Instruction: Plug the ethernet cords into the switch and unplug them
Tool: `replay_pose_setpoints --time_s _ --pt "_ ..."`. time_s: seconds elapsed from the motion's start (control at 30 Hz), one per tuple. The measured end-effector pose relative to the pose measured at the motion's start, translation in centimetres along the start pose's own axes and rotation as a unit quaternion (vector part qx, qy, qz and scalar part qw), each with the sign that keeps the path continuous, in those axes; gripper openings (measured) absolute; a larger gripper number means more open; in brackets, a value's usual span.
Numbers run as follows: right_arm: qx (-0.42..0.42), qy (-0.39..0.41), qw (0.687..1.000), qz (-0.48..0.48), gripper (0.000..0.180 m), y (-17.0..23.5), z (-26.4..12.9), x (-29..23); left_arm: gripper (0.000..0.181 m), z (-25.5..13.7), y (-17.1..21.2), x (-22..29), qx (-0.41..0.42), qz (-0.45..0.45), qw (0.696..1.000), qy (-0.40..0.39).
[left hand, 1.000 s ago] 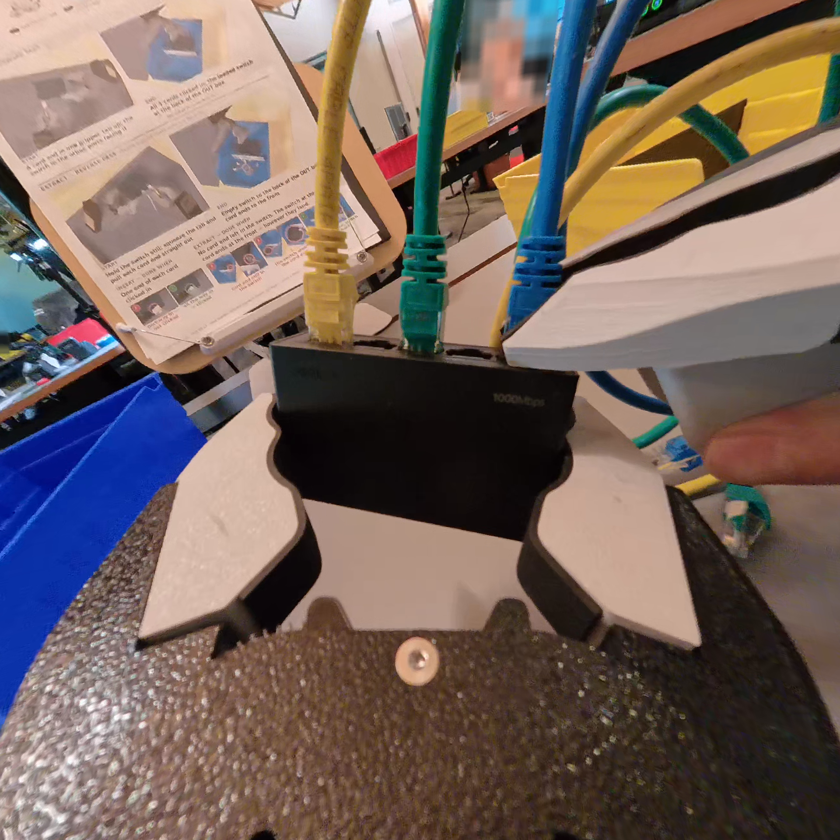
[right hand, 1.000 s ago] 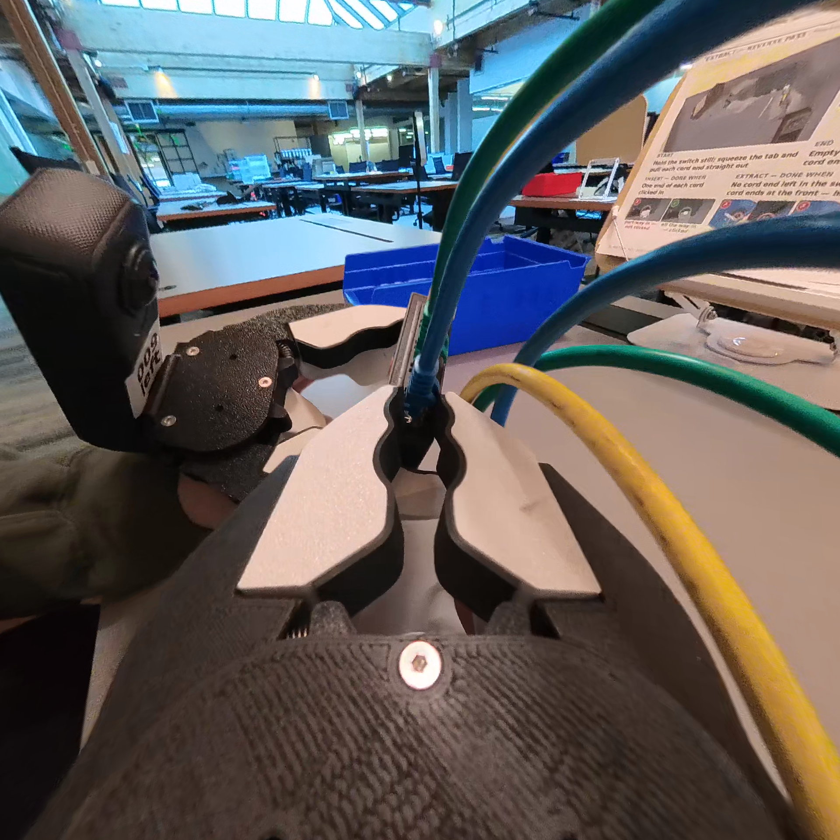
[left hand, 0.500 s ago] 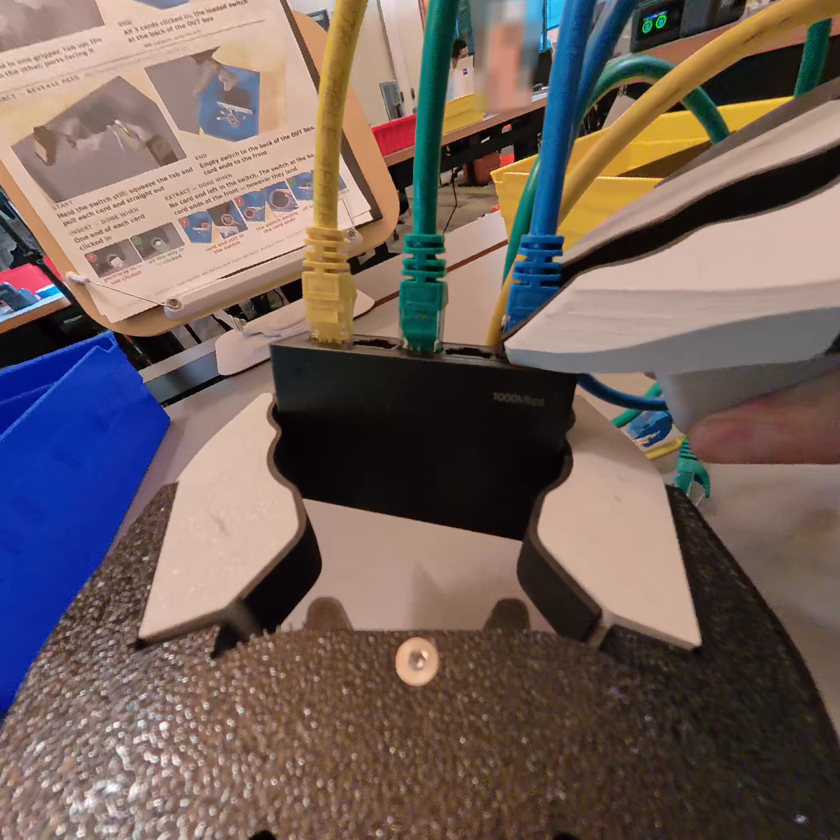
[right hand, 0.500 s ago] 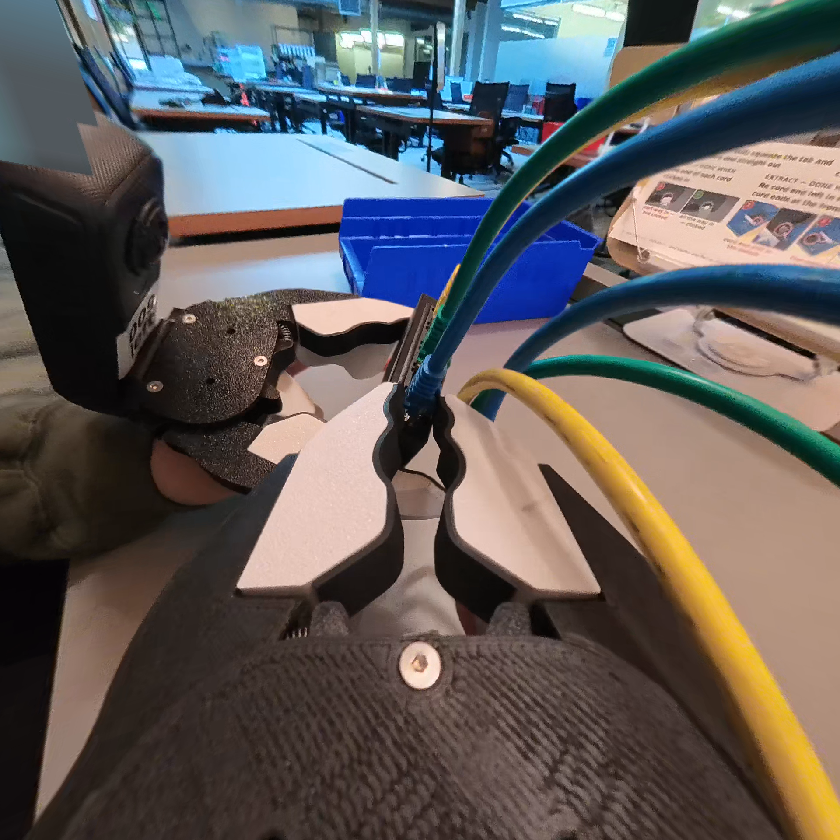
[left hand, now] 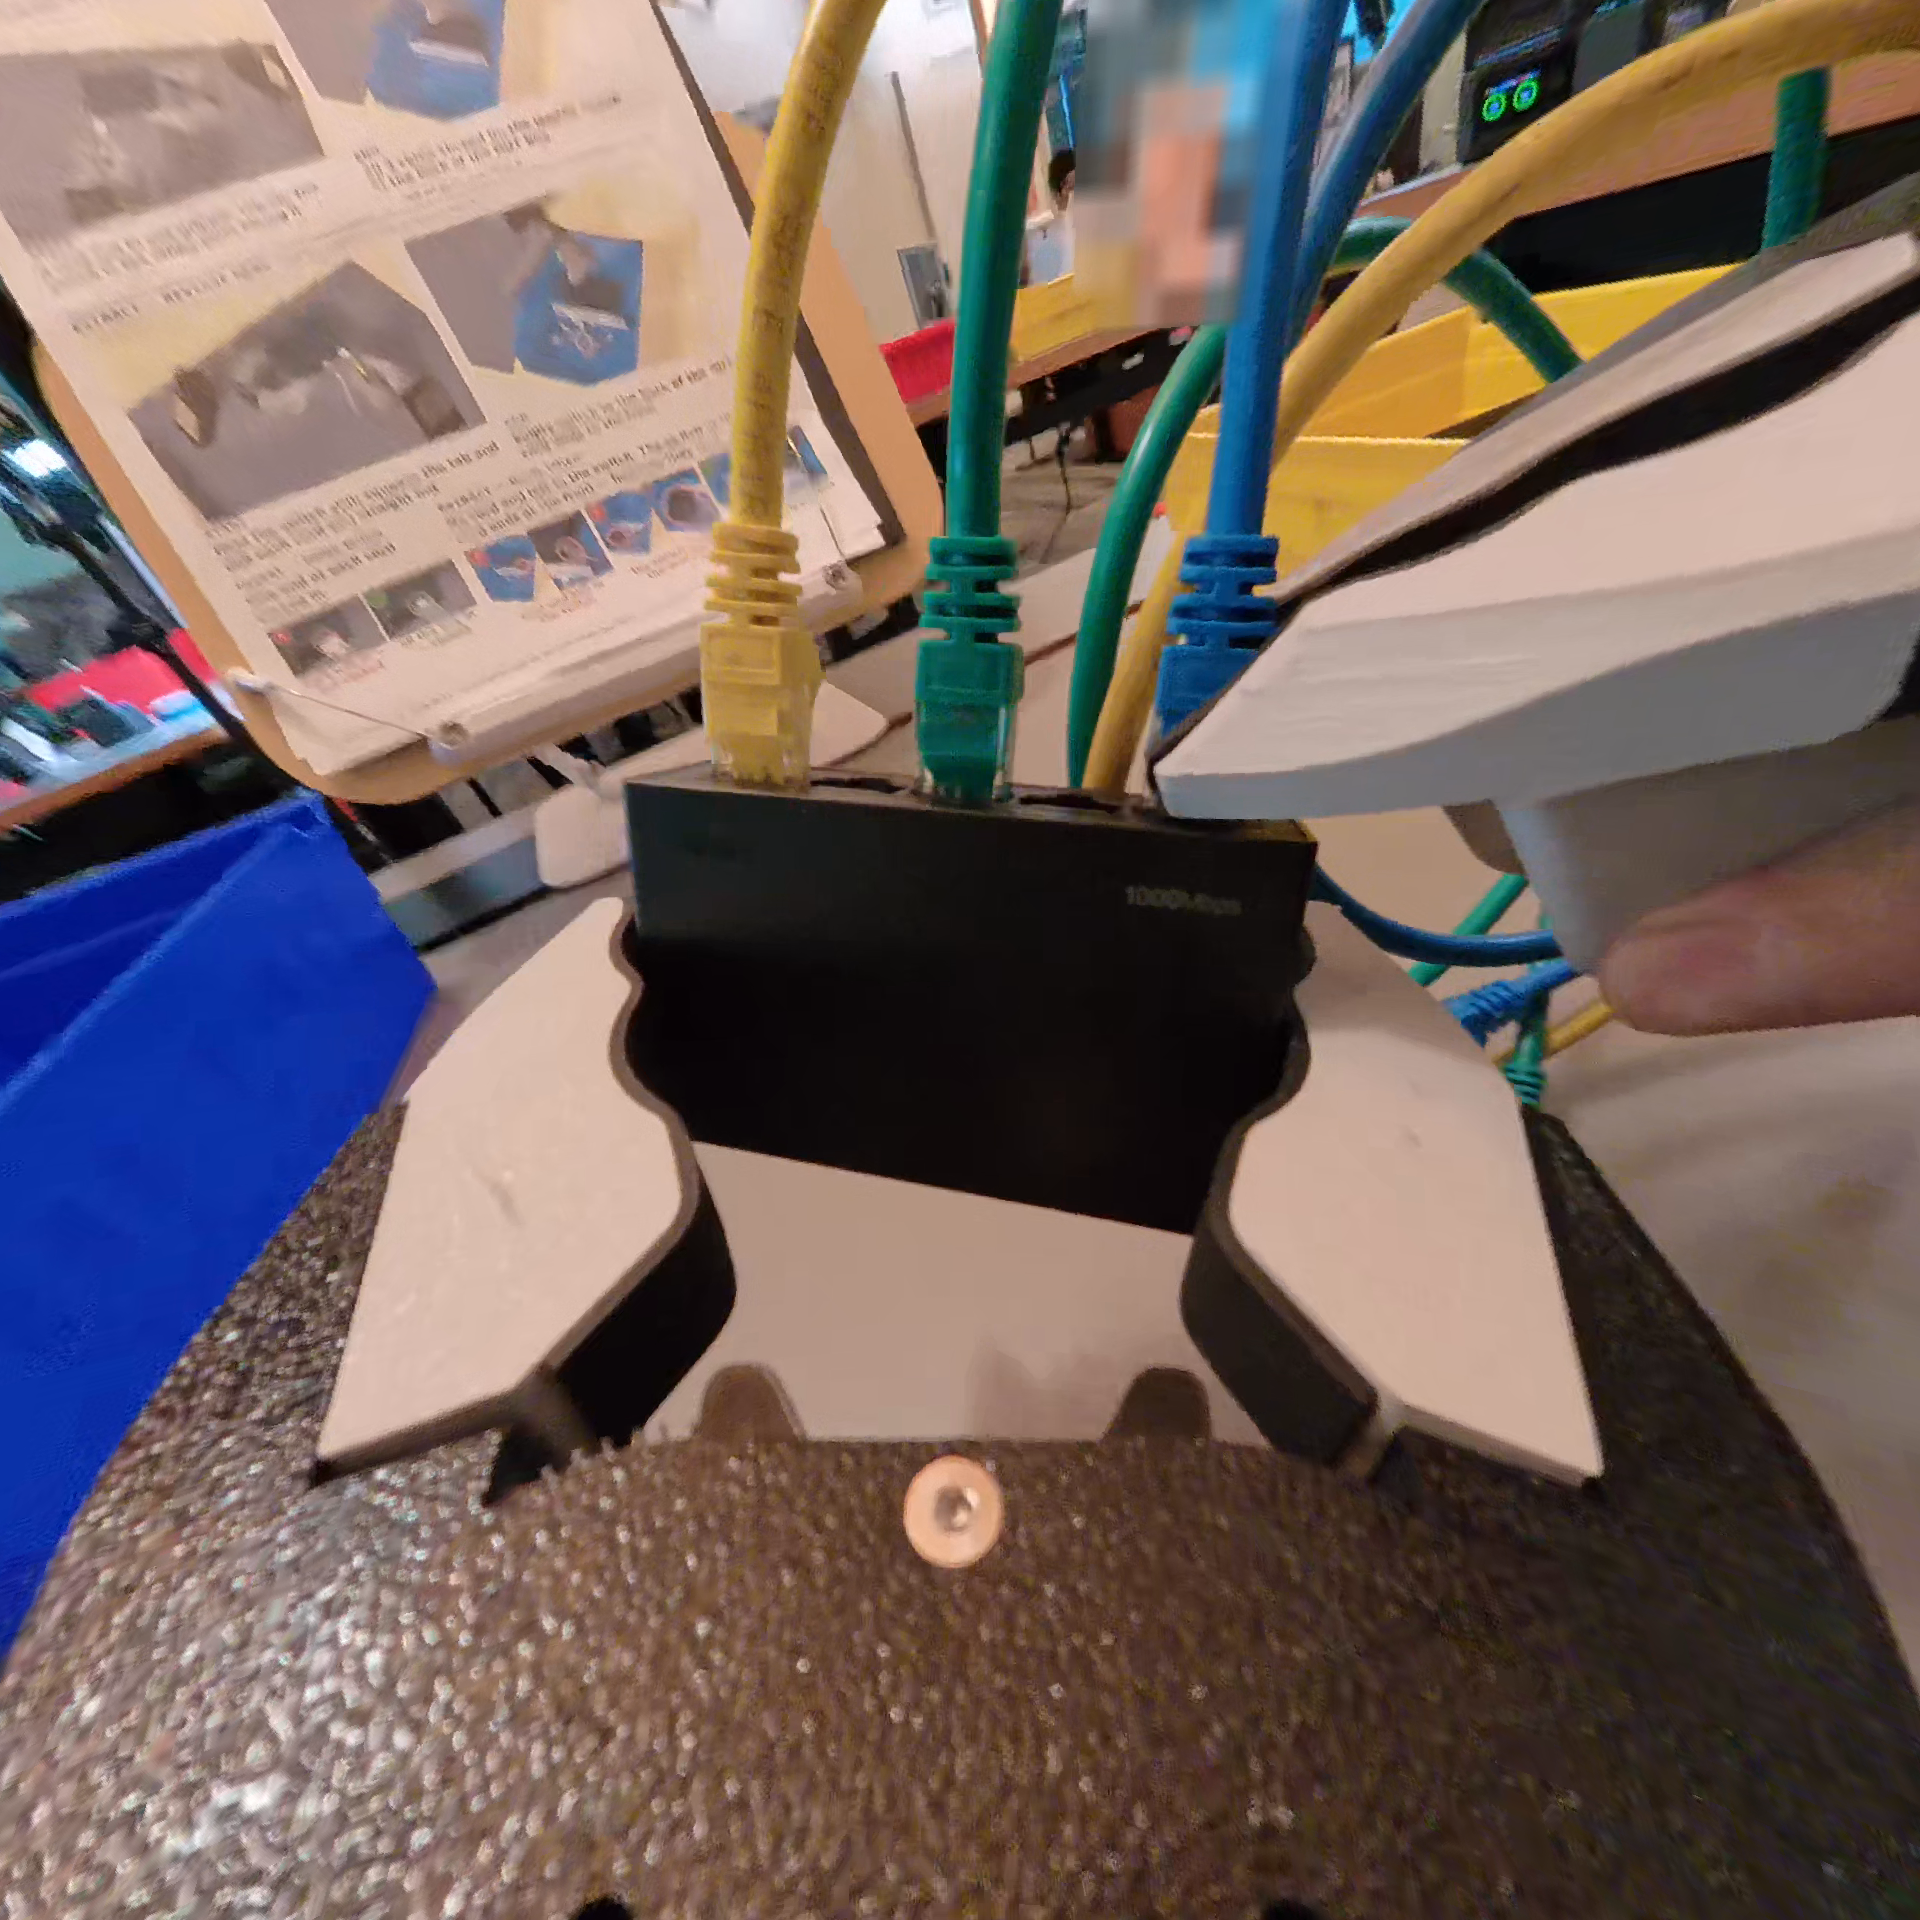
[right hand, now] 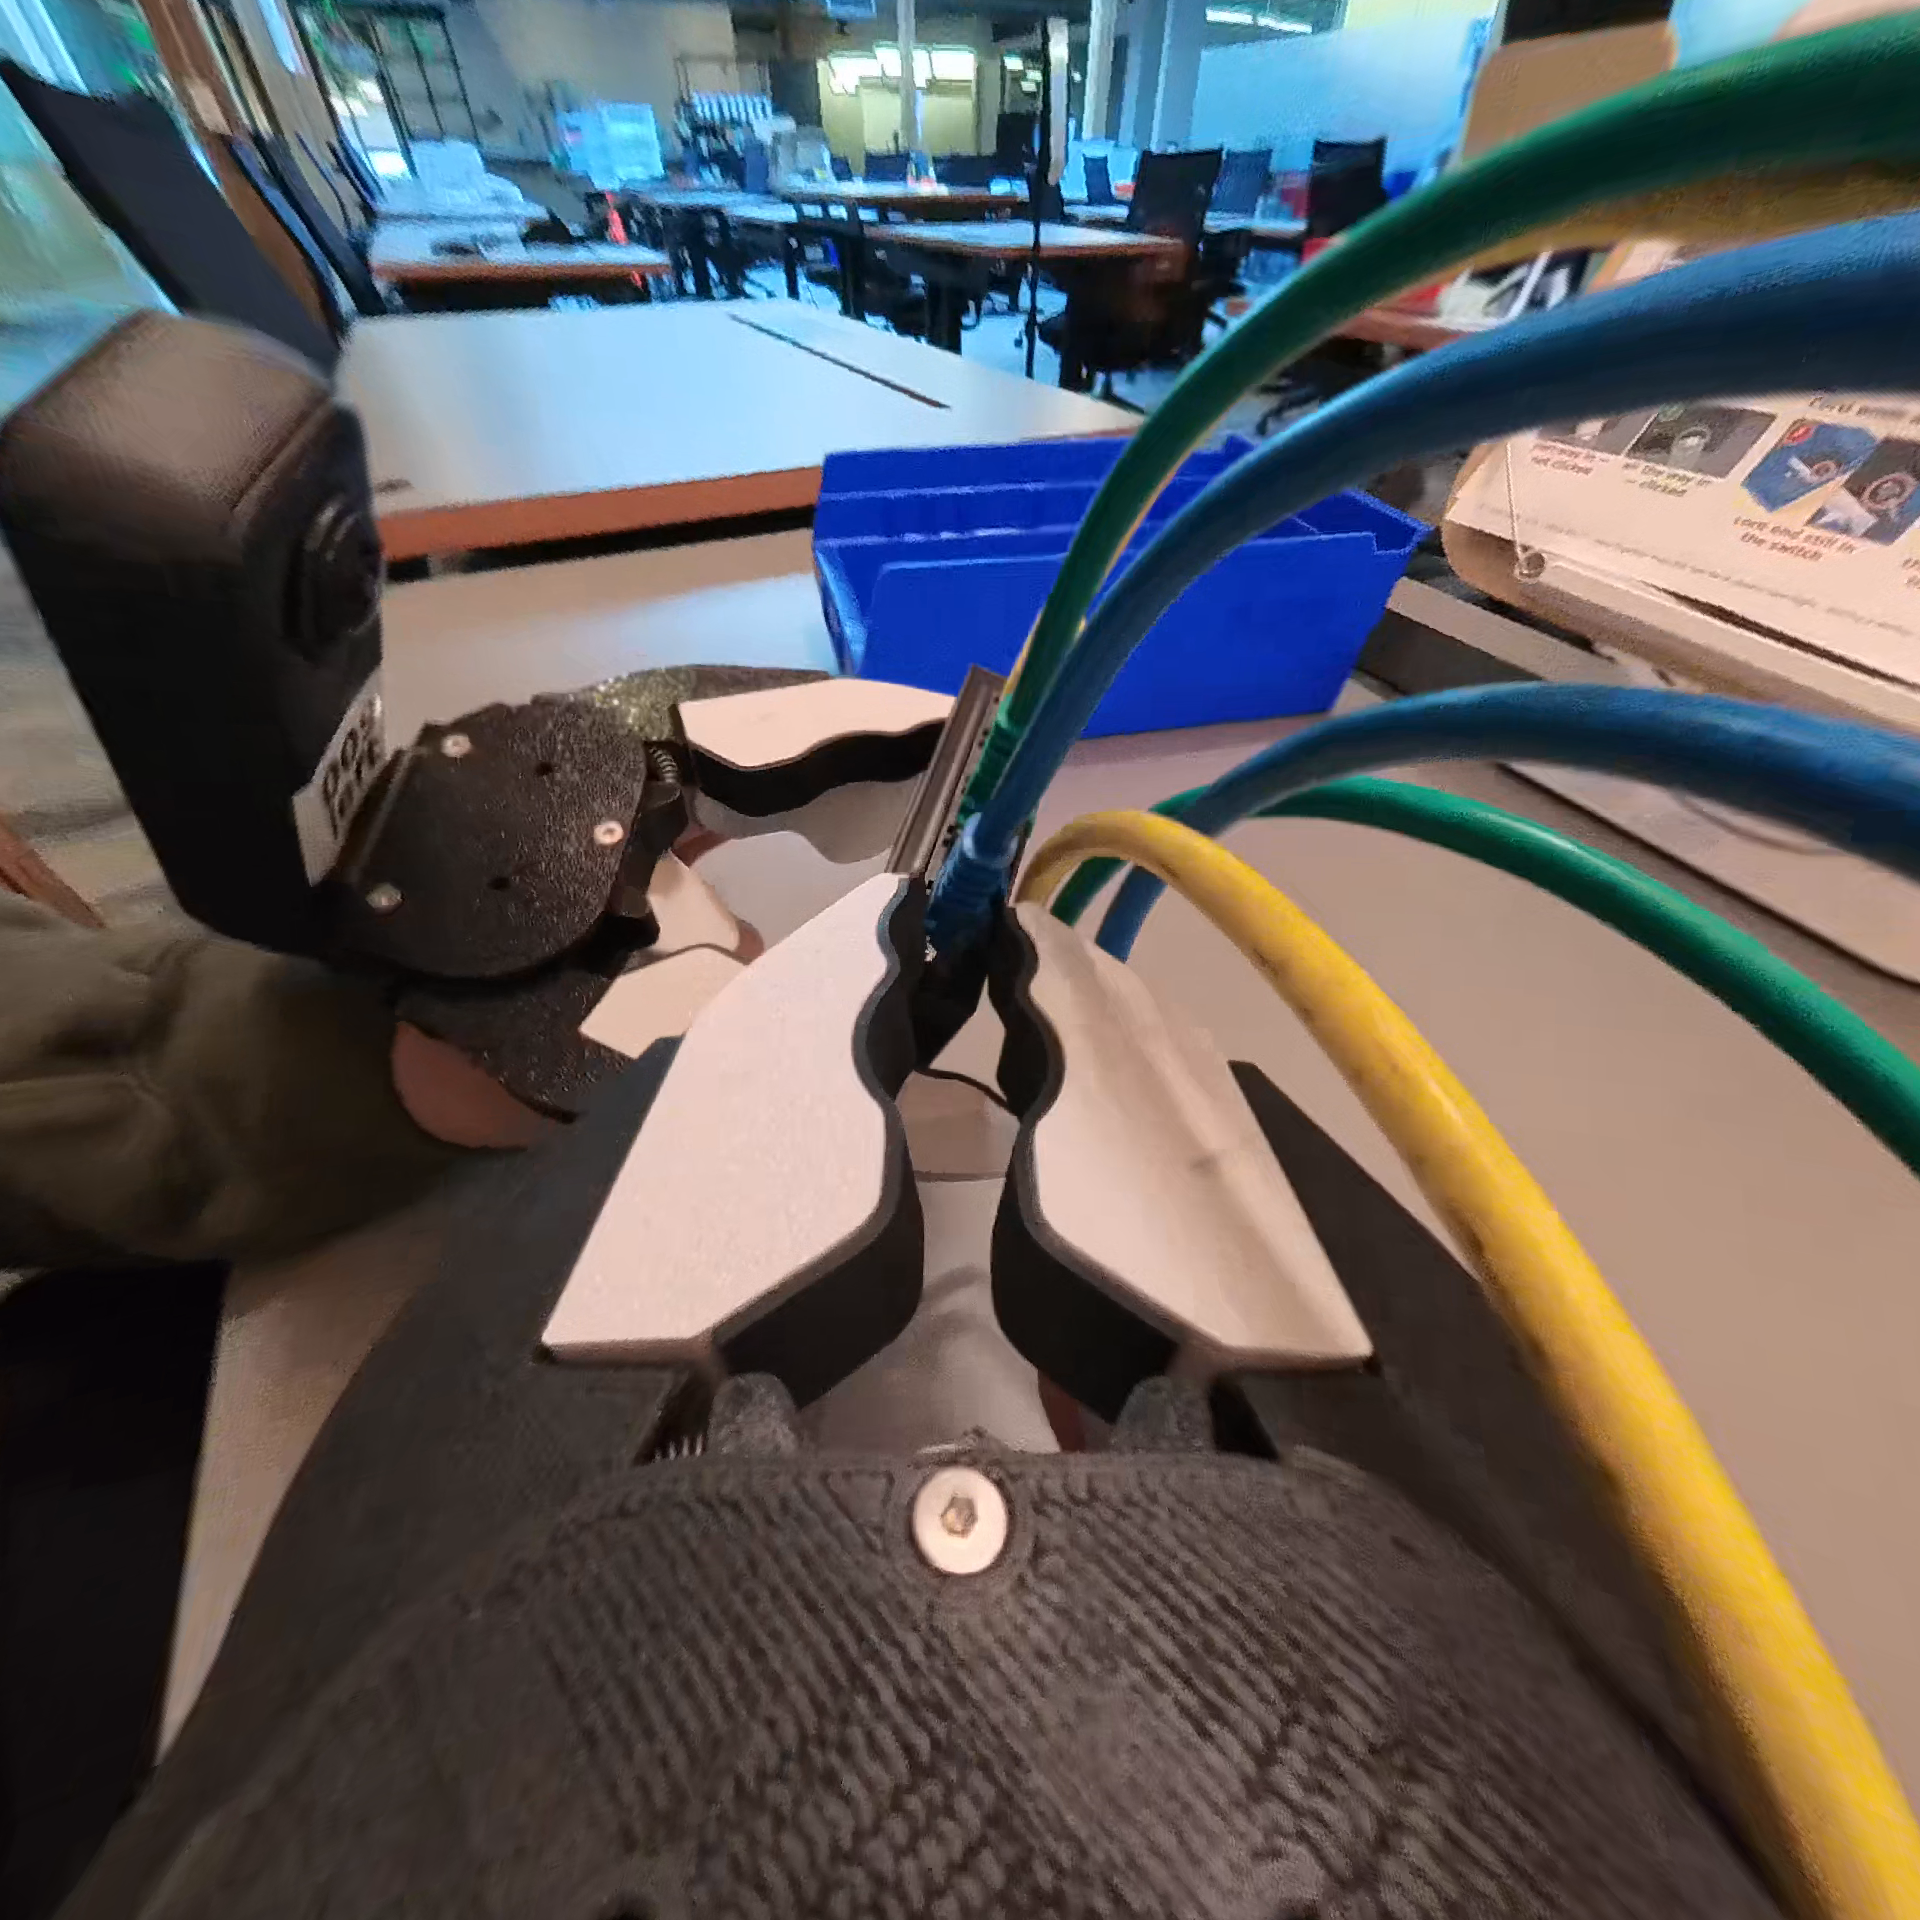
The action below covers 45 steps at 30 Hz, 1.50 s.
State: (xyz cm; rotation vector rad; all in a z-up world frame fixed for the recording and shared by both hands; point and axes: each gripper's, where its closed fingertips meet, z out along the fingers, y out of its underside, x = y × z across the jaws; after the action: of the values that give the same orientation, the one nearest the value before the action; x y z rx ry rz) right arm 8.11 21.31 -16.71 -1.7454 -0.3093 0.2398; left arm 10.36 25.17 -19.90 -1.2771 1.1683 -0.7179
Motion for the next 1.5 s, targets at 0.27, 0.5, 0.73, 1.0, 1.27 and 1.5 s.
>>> replay_pose_setpoints --time_s 0.27,0.5,0.73,1.0,1.27,1.5 --pt "-0.008 -0.025 0.999 0.022 0.013 0.0 -0.2 0.1 0.111 0.0 -0.2 0.1 0.002 0.004 1.000 0.002" --pt "0.042 -0.043 0.992 0.107 0.014 0.1 0.1 0.3 0.111 -0.1 -0.3 -0.6 0.004 0.052 0.998 -0.019" --pt "-0.023 -0.011 1.000 0.007 0.014 0.7 -0.3 0.3 0.111 0.1 -0.1 0.2 0.000 0.053 0.999 0.010" --pt "0.001 -0.016 0.999 0.032 0.014 0.1 -0.7 0.2 0.111 -0.1 -0.4 0.8 -0.002 -0.002 0.999 0.036" --pt "-0.012 -0.022 0.999 0.025 0.013 0.2 -0.8 0.1 0.111 -0.2 -0.6 0.5 0.008 0.032 0.999 0.004" --pt "-0.045 -0.005 0.999 -0.027 0.013 0.5 -0.5 0.3 0.111 0.1 0.2 0.9 -0.007 -0.018 0.999 0.033"
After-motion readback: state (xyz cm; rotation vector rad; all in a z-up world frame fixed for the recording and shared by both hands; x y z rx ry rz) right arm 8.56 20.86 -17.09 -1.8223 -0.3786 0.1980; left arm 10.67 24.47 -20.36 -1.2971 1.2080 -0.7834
